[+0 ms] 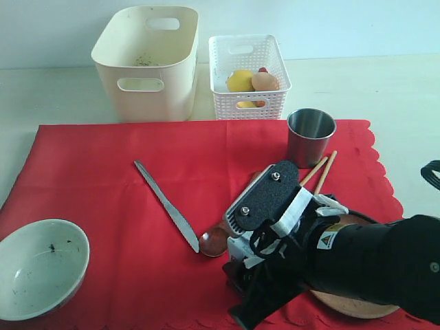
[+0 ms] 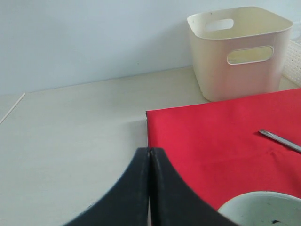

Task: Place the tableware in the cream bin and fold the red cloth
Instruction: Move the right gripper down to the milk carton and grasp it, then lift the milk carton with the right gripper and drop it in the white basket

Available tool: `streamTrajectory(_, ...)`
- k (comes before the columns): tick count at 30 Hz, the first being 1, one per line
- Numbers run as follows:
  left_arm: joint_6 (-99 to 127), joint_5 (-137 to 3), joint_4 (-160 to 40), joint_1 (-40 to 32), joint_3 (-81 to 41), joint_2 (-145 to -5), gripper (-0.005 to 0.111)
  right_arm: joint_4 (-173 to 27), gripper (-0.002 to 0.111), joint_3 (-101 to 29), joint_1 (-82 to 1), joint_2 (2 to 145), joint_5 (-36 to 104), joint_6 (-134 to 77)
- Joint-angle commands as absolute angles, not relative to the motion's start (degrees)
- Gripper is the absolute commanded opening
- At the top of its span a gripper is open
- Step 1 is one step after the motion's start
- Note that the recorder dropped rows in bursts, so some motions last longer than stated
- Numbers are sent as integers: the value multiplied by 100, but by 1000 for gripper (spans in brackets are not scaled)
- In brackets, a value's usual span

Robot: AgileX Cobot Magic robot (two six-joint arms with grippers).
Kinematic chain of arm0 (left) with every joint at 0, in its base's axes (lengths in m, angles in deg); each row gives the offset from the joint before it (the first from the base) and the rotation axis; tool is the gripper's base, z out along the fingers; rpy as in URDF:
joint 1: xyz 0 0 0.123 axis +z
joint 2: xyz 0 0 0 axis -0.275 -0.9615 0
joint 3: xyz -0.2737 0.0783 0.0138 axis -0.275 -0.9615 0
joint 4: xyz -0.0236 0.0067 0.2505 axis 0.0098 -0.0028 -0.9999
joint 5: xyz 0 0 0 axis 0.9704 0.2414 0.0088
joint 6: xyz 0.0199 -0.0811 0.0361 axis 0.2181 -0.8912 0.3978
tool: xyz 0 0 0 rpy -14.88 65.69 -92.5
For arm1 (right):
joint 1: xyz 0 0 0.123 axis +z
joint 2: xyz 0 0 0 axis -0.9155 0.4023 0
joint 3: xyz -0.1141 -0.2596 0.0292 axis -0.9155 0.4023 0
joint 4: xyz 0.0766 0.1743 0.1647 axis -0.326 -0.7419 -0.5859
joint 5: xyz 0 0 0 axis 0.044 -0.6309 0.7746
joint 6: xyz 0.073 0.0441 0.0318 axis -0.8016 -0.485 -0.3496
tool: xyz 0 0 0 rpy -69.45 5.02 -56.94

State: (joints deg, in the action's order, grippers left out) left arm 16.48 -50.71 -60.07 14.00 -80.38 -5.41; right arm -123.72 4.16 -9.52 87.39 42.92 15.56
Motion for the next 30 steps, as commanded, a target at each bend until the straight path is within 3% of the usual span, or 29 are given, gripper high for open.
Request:
streamTrajectory(1, 1616, -5110, -6007, 1410, -8057, -501, 0, -12334, 30, 454, -931, 8781, 4564, 1443)
streamTrajectory(6, 1616, -5110, -6007, 1410, -8057, -501, 0, -12360, 0, 454, -931, 8781, 4611, 1238)
streamTrajectory(30, 1616, -5110, -6007, 1410, -8057, -501, 0, -12326, 0, -720, -931, 8781, 4312, 559)
